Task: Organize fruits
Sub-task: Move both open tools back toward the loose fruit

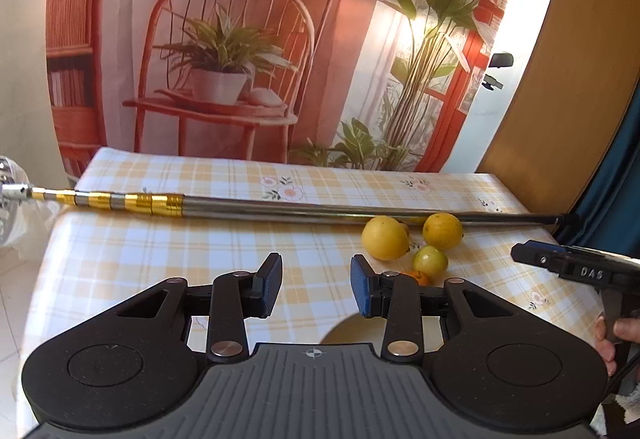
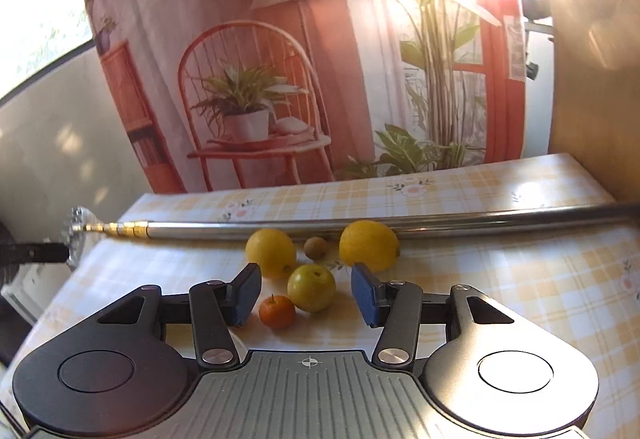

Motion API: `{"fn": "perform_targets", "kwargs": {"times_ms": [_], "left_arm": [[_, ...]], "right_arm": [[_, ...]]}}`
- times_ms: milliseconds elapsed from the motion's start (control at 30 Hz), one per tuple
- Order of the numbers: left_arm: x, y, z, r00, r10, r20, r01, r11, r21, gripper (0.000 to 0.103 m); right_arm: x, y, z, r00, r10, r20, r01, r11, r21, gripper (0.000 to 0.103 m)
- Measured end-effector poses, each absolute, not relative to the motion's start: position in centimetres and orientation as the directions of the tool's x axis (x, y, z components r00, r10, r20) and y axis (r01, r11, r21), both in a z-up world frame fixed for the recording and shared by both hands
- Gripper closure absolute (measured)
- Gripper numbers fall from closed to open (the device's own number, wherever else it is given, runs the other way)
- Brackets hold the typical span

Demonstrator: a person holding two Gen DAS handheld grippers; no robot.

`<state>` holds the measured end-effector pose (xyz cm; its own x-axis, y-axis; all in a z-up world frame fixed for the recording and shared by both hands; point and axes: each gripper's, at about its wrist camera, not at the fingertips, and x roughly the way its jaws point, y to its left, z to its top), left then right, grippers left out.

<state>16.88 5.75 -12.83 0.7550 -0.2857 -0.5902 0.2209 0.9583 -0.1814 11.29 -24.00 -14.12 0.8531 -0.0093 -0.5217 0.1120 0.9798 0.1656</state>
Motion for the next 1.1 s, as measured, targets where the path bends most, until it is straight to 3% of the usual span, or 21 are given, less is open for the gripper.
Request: {"fn": "perform_targets", "kwargs": {"times_ms": [333, 767, 1100], "left_arm": [[17.4, 5.8, -11.8, 0.783, -0.266, -0.562, 0.221, 0.964, -0.148, 0.062], [19.6, 5.4, -13.0, 0.748, -0.269, -0.607, 0.26, 0.96, -0.104, 0.062], [23.0, 2.1, -15.4, 0.646, -0.361, -0.673, 0.392, 0.913, -0.113, 0.062]], "right_arm": [[11.0, -25.7, -14.6, 0.848, -0.053, -0.527, 0.164, 0.972, 0.167, 0.056], [11.5, -25.5, -16.5, 0.817, -0.068, -0.572, 0.184, 0.972, 0.148, 0.056], [12.5, -25.1, -18.0, 0.786, -0.057, -0.615, 0.191, 0.97, 0.154, 0.056]]}}
